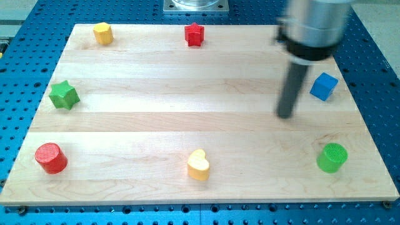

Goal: Place the green circle into the green star

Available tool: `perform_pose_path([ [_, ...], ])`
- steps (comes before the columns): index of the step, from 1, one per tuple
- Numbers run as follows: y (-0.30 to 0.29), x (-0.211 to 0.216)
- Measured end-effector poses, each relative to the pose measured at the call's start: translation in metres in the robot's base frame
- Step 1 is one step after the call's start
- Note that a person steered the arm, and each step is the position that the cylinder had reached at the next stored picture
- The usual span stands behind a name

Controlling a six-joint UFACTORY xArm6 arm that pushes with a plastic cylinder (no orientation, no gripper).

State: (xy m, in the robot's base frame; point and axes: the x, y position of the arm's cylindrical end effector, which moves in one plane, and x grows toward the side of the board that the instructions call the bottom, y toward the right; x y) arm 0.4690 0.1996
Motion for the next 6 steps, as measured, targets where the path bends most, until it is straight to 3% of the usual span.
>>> perform_pose_path([
  [2, 0.084, 0.098],
  [3, 0.034, 0.109],
  [4, -0.11, 0.062],
  [6, -0.344, -0.014],
])
